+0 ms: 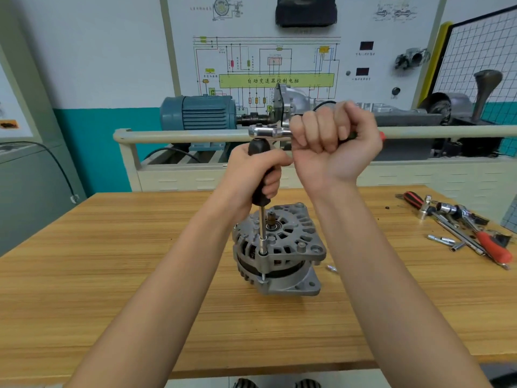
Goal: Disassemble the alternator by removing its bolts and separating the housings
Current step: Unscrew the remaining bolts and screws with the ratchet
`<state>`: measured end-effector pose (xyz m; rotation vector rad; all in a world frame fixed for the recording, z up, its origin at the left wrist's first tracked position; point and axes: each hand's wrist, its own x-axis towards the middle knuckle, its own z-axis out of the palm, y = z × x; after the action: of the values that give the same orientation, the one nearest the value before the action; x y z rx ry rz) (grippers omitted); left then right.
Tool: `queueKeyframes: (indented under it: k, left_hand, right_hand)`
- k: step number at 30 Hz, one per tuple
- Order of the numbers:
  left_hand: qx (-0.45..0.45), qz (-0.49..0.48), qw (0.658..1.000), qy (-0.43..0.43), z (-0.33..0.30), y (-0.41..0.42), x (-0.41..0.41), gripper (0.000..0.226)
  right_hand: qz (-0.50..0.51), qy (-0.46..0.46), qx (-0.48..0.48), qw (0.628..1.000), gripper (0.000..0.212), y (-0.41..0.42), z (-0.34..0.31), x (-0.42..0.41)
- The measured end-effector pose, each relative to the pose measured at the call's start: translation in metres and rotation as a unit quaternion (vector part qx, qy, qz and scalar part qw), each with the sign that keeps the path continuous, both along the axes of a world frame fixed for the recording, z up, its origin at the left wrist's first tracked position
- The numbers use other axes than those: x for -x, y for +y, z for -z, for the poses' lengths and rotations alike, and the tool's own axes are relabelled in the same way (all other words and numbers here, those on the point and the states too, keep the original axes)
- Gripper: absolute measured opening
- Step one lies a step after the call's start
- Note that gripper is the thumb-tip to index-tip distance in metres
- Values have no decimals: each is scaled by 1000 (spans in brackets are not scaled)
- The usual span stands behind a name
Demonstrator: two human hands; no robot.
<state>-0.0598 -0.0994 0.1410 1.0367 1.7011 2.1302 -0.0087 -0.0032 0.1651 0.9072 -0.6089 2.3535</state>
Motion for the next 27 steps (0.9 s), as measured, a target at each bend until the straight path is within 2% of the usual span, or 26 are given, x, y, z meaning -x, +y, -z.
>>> queueKeyframes:
  k: [2, 4, 6, 8, 10, 12, 13, 15, 17, 18, 20, 23, 25, 27]
  left_hand:
    - [15, 104, 994, -6, -3, -6, 5, 37]
    - [26, 150, 988, -17, -4, -5, 7, 36]
    - [28, 141, 989, -36, -4, -1, 7, 38]
    - [22, 86, 995, -37, -4, 5, 6, 43]
    - [12, 1, 1000, -28, -2, 12, 1, 48]
    - [3, -96, 995, -23, -1, 19, -4, 46]
    - [-5, -144, 989, -12, -1, 23, -6, 43]
    - [-23, -220, 975, 31, 0, 28, -11, 40]
    - [-40, -240, 968, 63, 2, 30, -16, 36]
    - [-46, -244, 966, 70, 3, 30, -16, 38]
    - [-51, -242, 967, 59, 6, 29, -14, 47]
    - [-42, -161, 986, -1, 5, 22, -8, 44]
    - [-38, -72, 996, -22, 4, 11, -2, 41]
    - [-22, 29, 999, -22, 1, 1, 6, 39]
  right_hand:
    - [-85, -34, 60, 994, 39, 7, -1, 8]
    - [-107, -53, 99, 988, 38, 11, -1, 13]
    - [-92, -53, 107, 989, 38, 11, -1, 12]
    - [-53, -34, 83, 995, 39, 9, 2, 6]
    - [23, -2, 24, 999, 43, 3, 5, 0]
    - [144, 43, -49, 987, 43, -10, 7, -6]
    - [220, 67, -80, 970, 39, -17, 9, -8]
    - [372, 102, -139, 912, 28, -30, 12, -10]
    - [445, 109, -173, 872, 21, -36, 15, -12]
    - [444, 111, -174, 872, 21, -35, 16, -12]
    - [380, 116, -149, 905, 26, -29, 14, -12]
    - [197, 77, -96, 973, 39, -12, 4, -7]
    - [71, 22, -57, 996, 46, -1, 0, 0]
    - [-40, -36, 12, 998, 43, 7, -3, 8]
